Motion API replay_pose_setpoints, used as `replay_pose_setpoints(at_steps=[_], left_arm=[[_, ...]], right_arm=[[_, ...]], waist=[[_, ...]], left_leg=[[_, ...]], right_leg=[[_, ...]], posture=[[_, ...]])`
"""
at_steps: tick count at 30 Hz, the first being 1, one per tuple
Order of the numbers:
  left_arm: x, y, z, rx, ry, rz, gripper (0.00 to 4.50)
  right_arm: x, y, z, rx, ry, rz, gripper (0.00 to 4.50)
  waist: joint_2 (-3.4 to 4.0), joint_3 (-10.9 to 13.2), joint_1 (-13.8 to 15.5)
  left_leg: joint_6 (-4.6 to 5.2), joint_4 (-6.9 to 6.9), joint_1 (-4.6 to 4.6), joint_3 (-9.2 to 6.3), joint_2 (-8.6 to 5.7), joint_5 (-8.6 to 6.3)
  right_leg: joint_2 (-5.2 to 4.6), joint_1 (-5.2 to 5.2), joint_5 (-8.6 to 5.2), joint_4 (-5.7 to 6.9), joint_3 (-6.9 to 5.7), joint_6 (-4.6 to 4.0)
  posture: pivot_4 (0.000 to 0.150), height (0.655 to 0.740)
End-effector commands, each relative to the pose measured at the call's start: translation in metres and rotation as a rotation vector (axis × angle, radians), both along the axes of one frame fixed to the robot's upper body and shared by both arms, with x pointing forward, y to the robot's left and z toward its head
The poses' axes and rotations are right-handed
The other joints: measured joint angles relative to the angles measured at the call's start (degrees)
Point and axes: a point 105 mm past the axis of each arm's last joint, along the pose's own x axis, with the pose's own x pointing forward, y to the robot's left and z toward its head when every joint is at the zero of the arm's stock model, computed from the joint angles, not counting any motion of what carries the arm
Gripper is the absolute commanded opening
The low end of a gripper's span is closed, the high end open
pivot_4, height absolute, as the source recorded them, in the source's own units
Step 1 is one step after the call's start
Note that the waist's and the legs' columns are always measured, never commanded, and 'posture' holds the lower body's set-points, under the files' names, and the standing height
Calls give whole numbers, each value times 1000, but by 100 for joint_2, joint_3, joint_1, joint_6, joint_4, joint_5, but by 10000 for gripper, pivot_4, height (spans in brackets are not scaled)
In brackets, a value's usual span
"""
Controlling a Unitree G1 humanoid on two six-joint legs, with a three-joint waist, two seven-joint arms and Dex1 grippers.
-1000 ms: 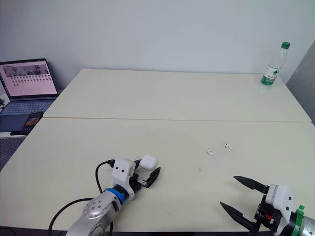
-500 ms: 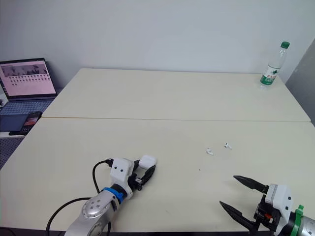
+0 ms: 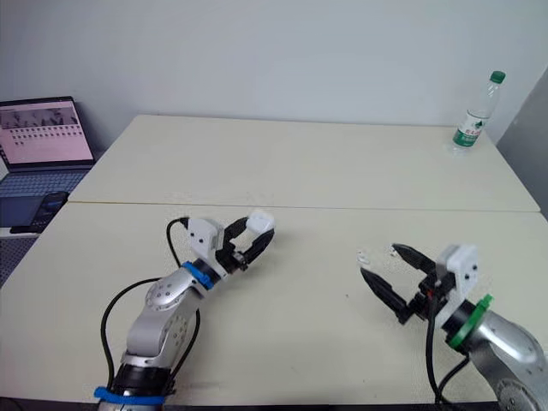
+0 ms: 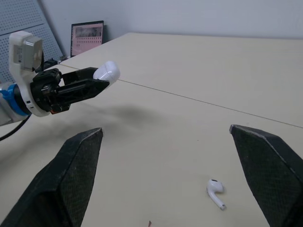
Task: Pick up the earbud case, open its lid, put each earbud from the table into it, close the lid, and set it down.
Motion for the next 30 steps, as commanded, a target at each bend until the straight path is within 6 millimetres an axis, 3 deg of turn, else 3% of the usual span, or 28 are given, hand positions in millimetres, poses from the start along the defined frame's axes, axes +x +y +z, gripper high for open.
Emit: replay_pose_setpoints(at_steps=[1,12,19,27,30], left_arm=[[0,-25,23,-60,-90,-121,27551],[-15,-59,40,-145,-144,-383,27551],[-19,-63,40,-136,-154,-413,27551],[-21,-66,35,-120,-157,-420,27551],[-22,-66,33,-121,-152,-420,27551]], right_arm=[[8,18,13,69,84,48,45000],[37,55,32,319,367,169,45000],[52,70,28,379,508,151,45000],[54,83,35,414,531,176,45000],[55,84,37,424,526,178,38506]], waist=[[-3,1,-1],[-6,4,-20],[-6,4,-21],[-5,3,-19],[-5,3,-20]], left_leg=[[0,2,-2,0,-2,0],[1,5,-38,-22,-1,0],[1,11,-51,-29,1,1],[1,10,-62,-36,3,1],[2,11,-61,-36,3,1]], right_leg=[[1,-1,1,0,1,2],[26,-17,14,-4,-11,-16],[27,-26,10,-3,-16,-10],[26,-35,16,-3,-24,-19],[27,-35,16,-3,-23,-20]], posture=[[1500,7362],[1500,7362],[1500,7362],[1500,7362],[1500,7362]])
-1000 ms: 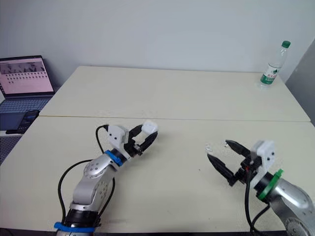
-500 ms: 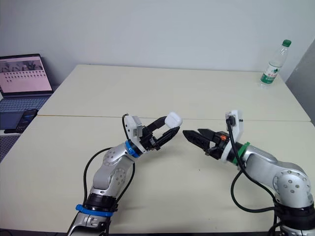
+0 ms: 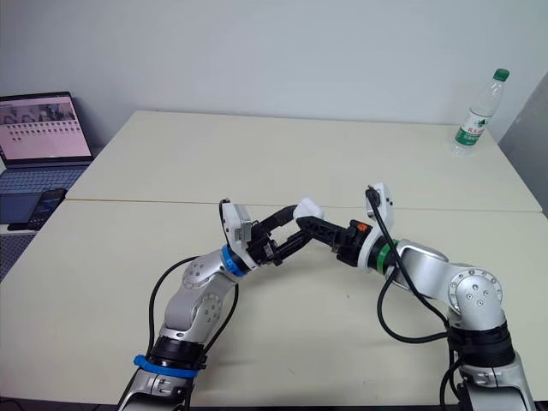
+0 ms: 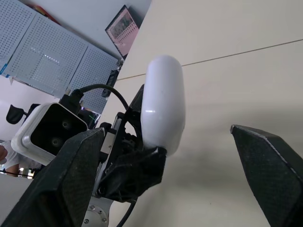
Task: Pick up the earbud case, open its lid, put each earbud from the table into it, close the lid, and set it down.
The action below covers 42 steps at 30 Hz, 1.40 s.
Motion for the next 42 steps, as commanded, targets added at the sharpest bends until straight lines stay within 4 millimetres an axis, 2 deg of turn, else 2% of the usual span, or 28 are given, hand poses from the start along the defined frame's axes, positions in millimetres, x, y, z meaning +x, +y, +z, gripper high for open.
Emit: replay_pose_setpoints(at_steps=[1,8,9,13,15,18,19,25,30,35,39,42], left_arm=[[-5,-3,10,-16,-54,-11,27551],[-4,-2,8,-12,-51,-10,27551],[-4,-2,8,-12,-51,-10,27551],[-5,-3,6,-16,-34,-25,27551],[-6,-3,5,-16,-20,-39,34870],[-6,-2,4,-7,-15,-38,43464],[-5,0,2,8,-14,-25,44562],[-4,20,-7,82,49,-45,44562],[-6,33,-7,90,280,-174,44562],[-15,34,12,33,445,-388,44562],[-24,31,24,7,551,-575,44562],[-33,25,20,77,603,-670,44562]], right_arm=[[0,2,14,44,-34,3,35151],[-1,1,15,48,-36,-2,9511],[-1,1,15,47,-35,-2,7318],[-2,1,14,47,-33,-3,7313],[-2,1,14,48,-32,-5,7313],[-2,0,14,47,-32,-9,7313],[-2,-1,13,46,-32,-11,7313],[-1,-13,13,23,-52,-15,7313],[-6,-27,9,-86,-129,69,7313],[-25,-27,-3,-215,-183,280,7313],[-28,-24,-8,-276,-232,357,7313],[-34,-18,-8,-285,-268,418,7313]], waist=[[0,0,0],[0,0,1],[0,0,0],[0,0,1],[0,0,0],[0,0,0],[0,0,0],[1,0,-1],[2,1,-3],[3,2,0],[3,2,-2],[4,3,-6]], left_leg=[[0,0,0,-1,0,0],[0,0,-1,-3,1,0],[0,0,-1,-3,2,0],[0,0,-1,-3,2,0],[0,0,-1,-3,2,0],[0,0,-2,-4,2,0],[0,0,-2,-3,2,0],[0,0,-2,-7,6,0],[0,0,-2,-7,4,0],[1,2,-8,-18,3,0],[0,2,-8,-22,3,0],[1,2,-7,-23,3,0]], right_leg=[[0,0,0,0,-1,0],[0,0,0,0,-3,-1],[0,0,0,0,-3,-1],[0,0,1,0,-3,-1],[0,0,1,0,-4,-1],[0,-1,1,0,-4,-1],[0,-1,1,0,-4,-1],[-1,-2,1,0,-7,-2],[0,-3,-2,-1,-9,2],[0,-6,-14,-1,-20,22],[5,-5,-14,0,-22,21],[7,-7,-15,1,-22,22]], posture=[[1500,7362],[1500,7362],[1500,7362],[1500,7362],[1500,7362],[1500,7362],[1500,7362],[1500,7362],[1500,7362],[1500,7362],[1500,7362],[1500,7362]])
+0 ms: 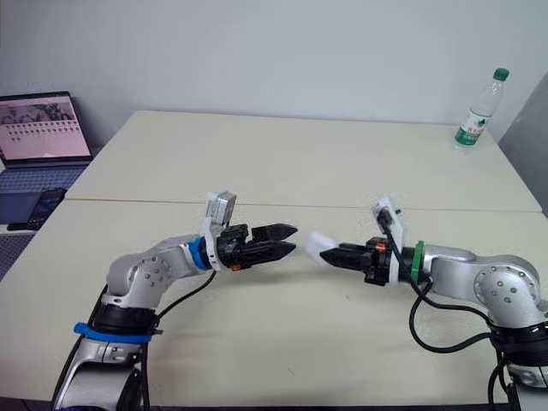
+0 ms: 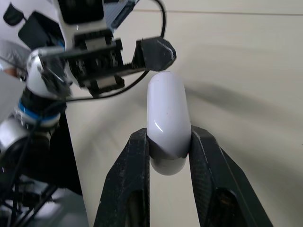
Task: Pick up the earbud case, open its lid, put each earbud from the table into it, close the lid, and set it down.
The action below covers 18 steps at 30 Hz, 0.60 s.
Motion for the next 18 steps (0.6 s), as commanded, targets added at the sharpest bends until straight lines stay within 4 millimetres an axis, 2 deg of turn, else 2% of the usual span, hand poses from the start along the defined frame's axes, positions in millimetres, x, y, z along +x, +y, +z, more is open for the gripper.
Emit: replay_pose_setpoints(at_steps=[1,10,18], left_arm=[[-13,-6,-2,42,15,-134,44562],[-14,-13,-7,76,33,-212,44562],[-15,-14,-8,78,25,-234,44562]], right_arm=[[-9,8,14,-1,-92,100,7313],[-21,13,25,9,-197,203,7313],[-17,14,25,14,-189,180,7313]], waist=[[0,0,0],[-1,1,11],[-1,1,10]], left_leg=[[0,0,0,0,0,0],[0,1,-3,-5,-3,0],[-1,1,-3,-7,-3,0]], right_leg=[[1,0,0,0,0,0],[-3,-1,1,1,-4,-6],[-3,-1,7,1,-5,-16]], posture=[[1500,7362],[1500,7362],[1500,7362]])
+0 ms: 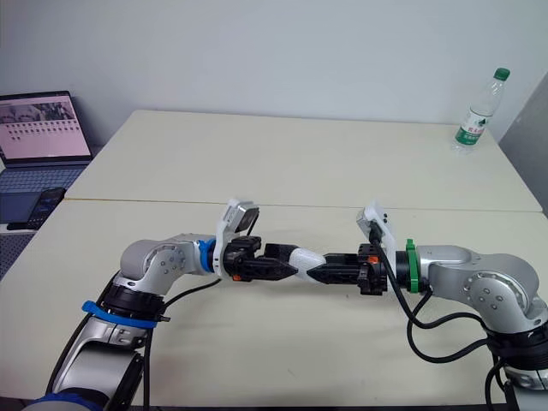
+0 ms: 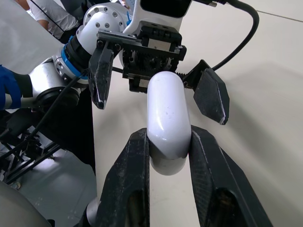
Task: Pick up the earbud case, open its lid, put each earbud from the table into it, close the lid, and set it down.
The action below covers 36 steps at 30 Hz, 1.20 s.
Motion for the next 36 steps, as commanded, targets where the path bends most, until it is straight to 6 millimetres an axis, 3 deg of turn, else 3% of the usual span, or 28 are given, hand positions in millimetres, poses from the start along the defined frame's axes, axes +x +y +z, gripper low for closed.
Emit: replay_pose_setpoints(at_steps=[1,4,11,13,20,28,36], left_arm=[[-3,-3,7,-12,-34,-37,42807],[-3,-3,6,-13,-37,-37,35846],[-3,-3,6,-17,-43,-34,12250],[-3,-3,6,-20,-44,-33,7834],[-3,-4,6,-21,-48,-39,7836],[4,-5,3,-10,-67,8,7836],[15,-7,0,-6,-161,86,7836]], right_arm=[[3,0,15,34,-46,-13,7313],[3,0,15,35,-35,-16,7313],[4,2,17,65,7,-31,7313],[3,2,16,60,12,-27,7313],[3,4,17,63,4,-32,7313],[9,-2,22,40,-93,-99,35950],[16,-5,30,-41,-206,-175,35950]], waist=[[0,0,0],[0,0,1],[0,0,-1],[0,0,0],[0,0,-1],[0,0,0],[0,0,1]], left_leg=[[0,0,0,0,0,0],[0,0,0,-1,0,0],[0,0,-1,-2,0,0],[0,1,-1,-2,-1,0],[0,1,-1,-3,-1,0],[0,1,-2,-4,-1,0],[0,1,-2,-4,-1,0]], right_leg=[[0,0,1,0,0,-2],[0,0,7,1,0,-11],[-1,0,7,1,-1,-12],[-1,0,7,1,-2,-12],[-1,0,7,1,-2,-12],[-1,0,7,2,-3,-12],[-2,0,7,2,-4,-12]], posture=[[1500,7362],[1500,7362],[1500,7362],[1500,7362],[1500,7362],[1500,7362],[1500,7362]])
